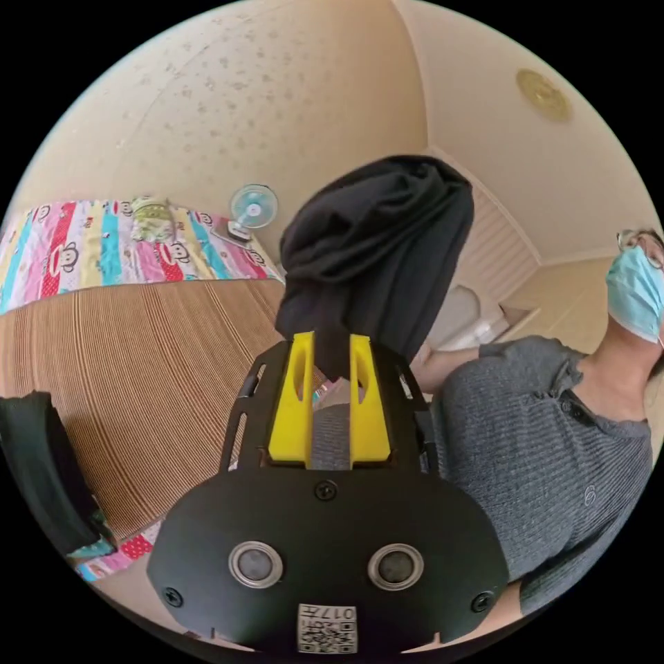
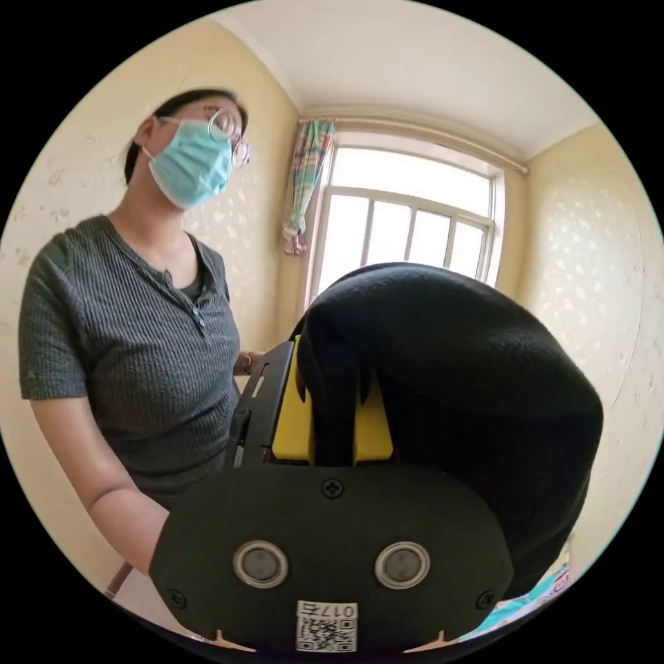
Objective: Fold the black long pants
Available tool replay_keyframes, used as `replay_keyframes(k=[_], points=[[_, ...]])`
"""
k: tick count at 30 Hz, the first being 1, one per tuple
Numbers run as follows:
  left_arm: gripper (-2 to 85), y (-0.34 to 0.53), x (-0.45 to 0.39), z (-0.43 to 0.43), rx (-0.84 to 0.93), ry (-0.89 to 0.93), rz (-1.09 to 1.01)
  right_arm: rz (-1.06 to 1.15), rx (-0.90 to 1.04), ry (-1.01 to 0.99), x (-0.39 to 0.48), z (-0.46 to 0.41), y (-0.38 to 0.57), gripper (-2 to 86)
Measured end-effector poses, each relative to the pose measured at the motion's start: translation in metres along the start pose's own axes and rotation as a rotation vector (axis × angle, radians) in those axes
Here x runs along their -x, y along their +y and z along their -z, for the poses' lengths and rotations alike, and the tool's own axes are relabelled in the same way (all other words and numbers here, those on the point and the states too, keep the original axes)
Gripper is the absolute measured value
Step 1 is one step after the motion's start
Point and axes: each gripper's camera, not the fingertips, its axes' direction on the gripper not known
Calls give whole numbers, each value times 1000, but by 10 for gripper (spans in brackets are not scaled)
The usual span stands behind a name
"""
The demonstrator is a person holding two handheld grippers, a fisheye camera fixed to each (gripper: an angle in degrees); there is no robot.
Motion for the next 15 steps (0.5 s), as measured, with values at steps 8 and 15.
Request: replay_keyframes(k=[8,15], points=[[151,-32,92,37,-52,562,230,-58,-7,-316,49,-136,92,75],[180,16,164,-2,-31,892,817,71,95,-368,68,-199,84,70]])
